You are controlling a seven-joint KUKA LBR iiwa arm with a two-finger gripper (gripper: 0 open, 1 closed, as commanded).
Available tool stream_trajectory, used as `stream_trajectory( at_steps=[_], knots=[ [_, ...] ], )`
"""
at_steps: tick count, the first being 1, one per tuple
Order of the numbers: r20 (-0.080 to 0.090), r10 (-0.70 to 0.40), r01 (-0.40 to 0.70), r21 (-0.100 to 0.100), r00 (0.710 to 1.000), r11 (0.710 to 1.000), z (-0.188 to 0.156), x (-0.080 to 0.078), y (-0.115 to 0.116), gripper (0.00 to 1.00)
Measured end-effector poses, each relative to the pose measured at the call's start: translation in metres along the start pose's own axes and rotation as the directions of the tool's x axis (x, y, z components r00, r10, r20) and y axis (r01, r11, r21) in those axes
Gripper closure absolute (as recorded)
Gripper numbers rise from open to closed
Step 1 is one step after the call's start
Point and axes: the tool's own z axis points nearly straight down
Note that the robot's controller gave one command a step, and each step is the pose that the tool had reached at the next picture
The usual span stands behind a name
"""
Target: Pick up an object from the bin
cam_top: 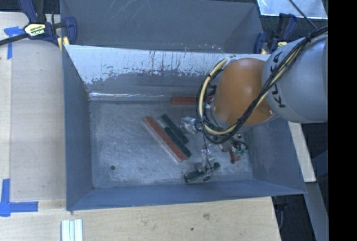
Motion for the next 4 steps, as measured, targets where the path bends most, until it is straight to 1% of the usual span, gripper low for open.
stream_trajectory(
  at_steps=[1, 2, 3, 4],
  knots=[
    [0.001, 0.005, -0.005, -0.002, 1.000, 1.000, -0.002, 0.001, 0.018, 0.00],
    [0.000, -0.307, 0.307, 0.001, 0.952, 0.952, 0.003, 0.004, 0.017, 0.00],
    [0.001, -0.220, 0.220, -0.002, 0.975, 0.975, 0.004, -0.001, 0.051, 0.00],
    [0.001, 0.005, -0.005, -0.003, 1.000, 1.000, 0.002, -0.017, 0.076, 0.00]
  ],
)
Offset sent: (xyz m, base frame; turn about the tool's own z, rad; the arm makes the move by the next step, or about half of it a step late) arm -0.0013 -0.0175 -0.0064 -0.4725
